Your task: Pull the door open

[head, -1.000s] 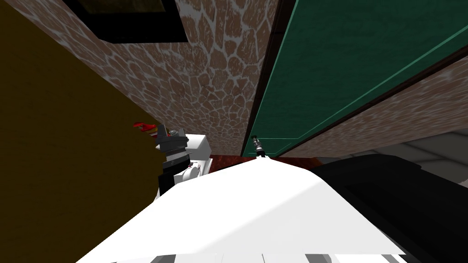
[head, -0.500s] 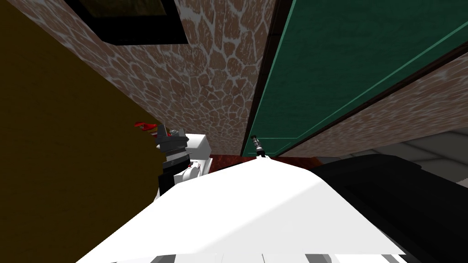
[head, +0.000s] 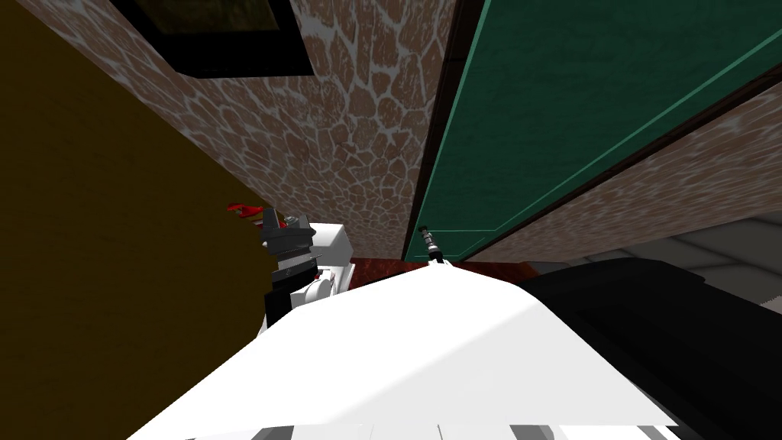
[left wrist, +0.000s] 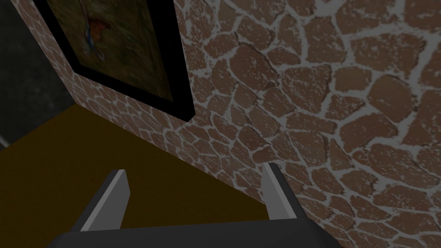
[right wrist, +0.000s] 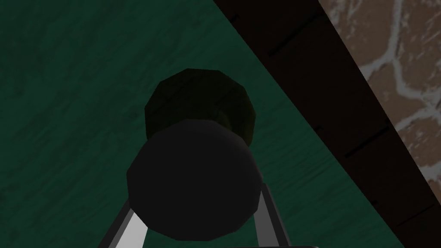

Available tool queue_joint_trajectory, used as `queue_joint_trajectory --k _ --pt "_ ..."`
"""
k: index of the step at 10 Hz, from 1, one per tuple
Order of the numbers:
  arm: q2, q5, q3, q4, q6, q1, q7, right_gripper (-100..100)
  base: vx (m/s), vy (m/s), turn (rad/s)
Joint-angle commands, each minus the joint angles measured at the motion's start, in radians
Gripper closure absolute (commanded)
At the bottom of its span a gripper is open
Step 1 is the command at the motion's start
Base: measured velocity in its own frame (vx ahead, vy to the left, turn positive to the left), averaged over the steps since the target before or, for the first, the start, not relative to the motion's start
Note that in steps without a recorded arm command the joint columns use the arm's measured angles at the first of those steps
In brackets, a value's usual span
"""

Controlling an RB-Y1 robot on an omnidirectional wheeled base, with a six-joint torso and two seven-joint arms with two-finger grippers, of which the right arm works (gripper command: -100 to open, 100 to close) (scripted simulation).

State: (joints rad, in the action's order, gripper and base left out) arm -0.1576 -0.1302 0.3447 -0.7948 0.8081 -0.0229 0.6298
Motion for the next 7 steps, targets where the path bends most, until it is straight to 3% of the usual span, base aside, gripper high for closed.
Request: queue_joint_trajectory --k 1,7 --pt "0.006 0.013 -0.025 0.009 0.006 0.004 -0.050 100 -0.024 -0.007 0.024" --pt "-0.007 0.058 -0.062 0.014 0.009 0.007 -0.178 100 -0.025 -0.007 0.007"
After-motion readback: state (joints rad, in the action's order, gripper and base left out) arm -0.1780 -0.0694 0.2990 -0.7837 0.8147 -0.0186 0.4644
